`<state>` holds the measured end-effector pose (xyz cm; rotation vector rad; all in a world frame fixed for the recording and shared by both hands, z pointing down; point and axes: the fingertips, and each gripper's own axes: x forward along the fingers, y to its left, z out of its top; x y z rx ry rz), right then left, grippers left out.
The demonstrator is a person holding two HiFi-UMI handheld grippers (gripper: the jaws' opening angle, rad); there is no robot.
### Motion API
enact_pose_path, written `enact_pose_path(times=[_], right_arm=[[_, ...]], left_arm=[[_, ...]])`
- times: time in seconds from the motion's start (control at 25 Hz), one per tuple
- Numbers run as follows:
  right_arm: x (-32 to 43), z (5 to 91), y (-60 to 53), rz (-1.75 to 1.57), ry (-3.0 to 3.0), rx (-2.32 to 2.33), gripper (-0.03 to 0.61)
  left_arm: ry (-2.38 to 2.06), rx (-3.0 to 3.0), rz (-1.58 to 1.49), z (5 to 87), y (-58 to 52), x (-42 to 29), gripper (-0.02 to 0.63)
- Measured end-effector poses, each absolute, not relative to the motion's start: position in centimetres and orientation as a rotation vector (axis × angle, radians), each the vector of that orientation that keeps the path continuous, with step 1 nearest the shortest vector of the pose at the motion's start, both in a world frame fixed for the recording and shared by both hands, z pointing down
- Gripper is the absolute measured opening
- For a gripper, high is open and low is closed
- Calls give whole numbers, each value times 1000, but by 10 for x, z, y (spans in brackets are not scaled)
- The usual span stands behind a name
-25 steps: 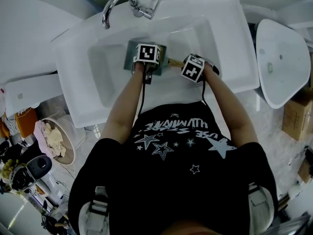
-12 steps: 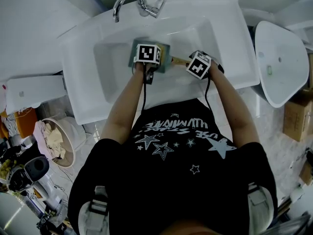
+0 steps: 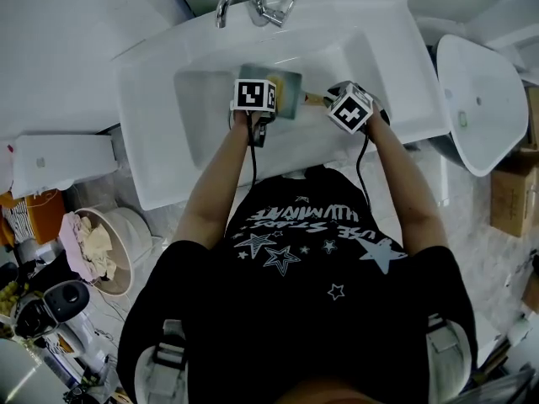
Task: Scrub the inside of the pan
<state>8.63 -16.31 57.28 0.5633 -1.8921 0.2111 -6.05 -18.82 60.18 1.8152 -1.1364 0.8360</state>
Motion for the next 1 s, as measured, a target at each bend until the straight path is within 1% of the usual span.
enact_pose_path(times=[0.36, 0.68, 1.0], right_arm=[[62, 541, -149, 233, -1942, 819, 15], [73, 542, -119, 370, -1931, 970, 8], [82, 545, -112, 396, -1945, 1038, 7]], left_arm=[[-1078, 1911, 885, 595, -166, -86, 51], [-1035, 1960, 865, 588, -157, -90, 51], [-1044, 2013, 769, 566, -154, -80, 51]])
